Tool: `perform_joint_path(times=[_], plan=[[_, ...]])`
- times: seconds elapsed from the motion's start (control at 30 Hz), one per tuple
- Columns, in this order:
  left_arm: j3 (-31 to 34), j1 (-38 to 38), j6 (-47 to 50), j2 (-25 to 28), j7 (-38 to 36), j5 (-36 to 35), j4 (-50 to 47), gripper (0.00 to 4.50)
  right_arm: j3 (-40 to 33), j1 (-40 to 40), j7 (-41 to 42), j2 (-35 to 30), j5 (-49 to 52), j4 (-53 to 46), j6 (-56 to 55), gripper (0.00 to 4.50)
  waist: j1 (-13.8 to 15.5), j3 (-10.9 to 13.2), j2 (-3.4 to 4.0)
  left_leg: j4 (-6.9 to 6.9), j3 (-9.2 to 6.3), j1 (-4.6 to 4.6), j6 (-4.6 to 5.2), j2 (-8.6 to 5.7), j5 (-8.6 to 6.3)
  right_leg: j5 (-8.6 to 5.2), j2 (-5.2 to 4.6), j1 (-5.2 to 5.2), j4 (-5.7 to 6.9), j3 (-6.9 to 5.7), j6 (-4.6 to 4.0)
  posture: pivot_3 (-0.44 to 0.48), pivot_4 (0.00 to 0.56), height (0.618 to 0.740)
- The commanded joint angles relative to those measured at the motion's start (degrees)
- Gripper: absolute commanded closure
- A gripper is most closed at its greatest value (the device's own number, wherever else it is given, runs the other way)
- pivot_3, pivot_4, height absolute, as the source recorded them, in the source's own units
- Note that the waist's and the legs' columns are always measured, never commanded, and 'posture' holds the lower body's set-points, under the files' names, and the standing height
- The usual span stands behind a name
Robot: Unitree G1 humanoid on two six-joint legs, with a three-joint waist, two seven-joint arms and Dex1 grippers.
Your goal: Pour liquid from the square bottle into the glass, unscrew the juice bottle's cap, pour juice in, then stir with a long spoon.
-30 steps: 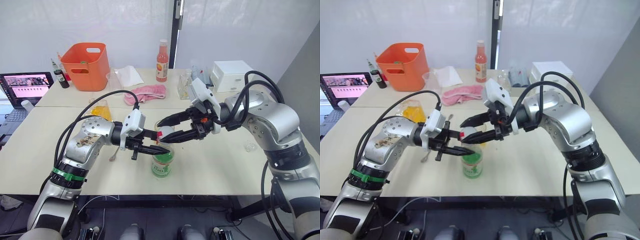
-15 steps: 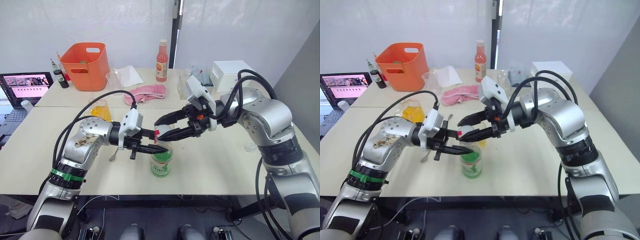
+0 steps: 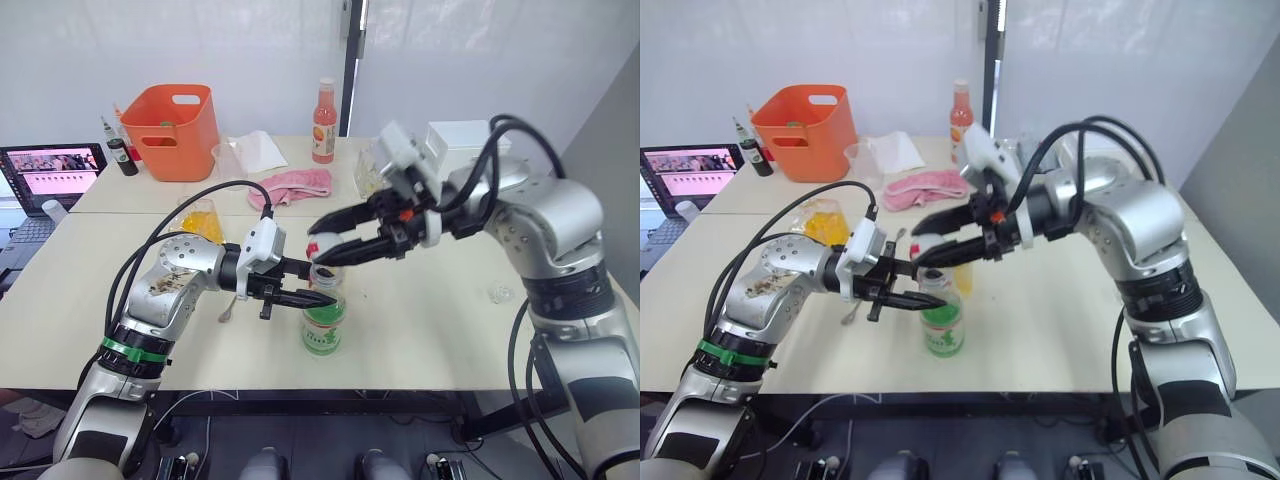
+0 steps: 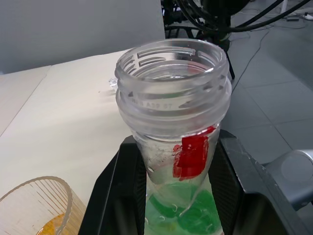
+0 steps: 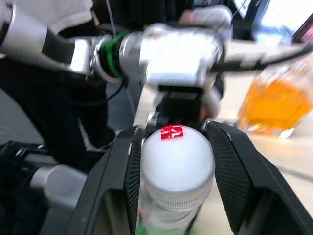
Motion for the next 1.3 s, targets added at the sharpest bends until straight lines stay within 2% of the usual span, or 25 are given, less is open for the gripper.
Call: perform_joint_path(times=[0.03,0.2,0.37,0.47,0.57,0.63,0.8,0.93,1.1,1.3], plan=[[-0.9,1.0,-0.1,1.0,0.1,2.6,0.1,3.10,-2.5,-0.9,-0.7,0.0,1.8,-1.8,0.9,2.87,0.0,0.0,0.00,0.00,0.00,0.00,0.00,0.00,0.00,0.00,0.00,0.00,0.00,0.00,0.00,0.000,0.150,0.715],[-1.0,0.8,0.1,0.9,0.2,2.5,0.0,3.10,-3.5,0.5,-2.1,-0.9,2.3,-3.6,2.0,2.87,0.0,0.0,0.00,0.00,0.01,-0.01,0.00,0.00,0.00,0.00,0.00,-0.02,0.00,0.01,0.00,0.000,0.150,0.715],[-1.0,0.8,0.3,0.8,0.6,2.5,-0.4,3.10,-7.0,7.1,-7.2,-3.6,1.4,-5.8,3.9,2.87,0.3,0.0,0.00,0.02,0.01,-0.01,0.00,-0.03,0.00,0.00,-0.03,0.02,-0.01,0.00,0.00,0.000,0.150,0.715],[-1.1,0.8,0.3,0.8,0.7,2.5,-0.5,3.10,-7.6,8.4,-8.6,-4.2,1.6,-6.5,4.2,2.87,0.2,0.0,0.00,0.01,0.03,-0.01,0.00,-0.04,0.00,0.00,-0.04,-0.01,0.00,0.02,0.00,0.000,0.150,0.715],[-0.8,0.9,0.5,0.8,1.0,2.3,-0.8,3.10,-15.5,21.5,-17.6,-8.4,-0.9,-9.8,6.8,2.87,0.6,0.0,-0.02,-0.03,-0.03,0.00,0.00,0.02,0.00,-0.01,0.03,0.03,-0.03,-0.02,0.00,0.000,0.150,0.715],[-0.6,1.0,0.6,0.8,1.1,2.2,-1.0,3.10,-18.9,26.9,-22.8,-8.8,-1.9,-11.3,7.7,2.87,1.2,0.0,-0.05,-0.05,-0.06,-0.04,0.01,-0.08,-0.01,-0.02,-0.06,0.08,-0.12,-0.05,0.02,0.000,0.150,0.715],[-0.2,1.3,0.7,0.9,1.3,1.9,-1.4,3.10,-24.0,40.4,-39.8,-3.9,-8.8,-13.6,8.0,2.87,0.7,0.0,-0.01,0.00,0.09,0.01,0.01,-0.07,0.00,0.00,-0.05,0.01,-0.02,0.11,0.06,0.000,0.150,0.715],[0.1,1.5,0.9,1.1,1.5,1.8,-1.7,3.10,-25.8,49.1,-51.3,4.7,-13.8,-15.8,4.3,2.87,0.5,-0.1,0.01,-0.05,0.07,0.02,0.01,-0.05,0.00,-0.01,0.02,0.04,-0.05,0.12,0.04,0.000,0.150,0.715],[0.3,1.4,1.0,1.0,1.5,1.8,-1.6,3.10,-24.5,53.9,-58.4,10.9,-19.5,-13.4,-3.1,2.87,0.1,-0.1,0.08,0.00,0.09,0.02,0.01,-0.06,0.00,-0.01,0.01,0.04,-0.03,0.16,0.06,0.000,0.150,0.715],[0.4,1.2,1.0,1.0,1.5,1.8,-1.4,3.10,-25.2,52.9,-61.7,14.4,-21.6,-7.7,-8.5,2.87,0.0,-0.1,0.08,-0.01,0.07,0.02,0.01,-0.06,0.00,-0.01,0.02,0.05,-0.04,0.15,0.06,0.000,0.150,0.715]])
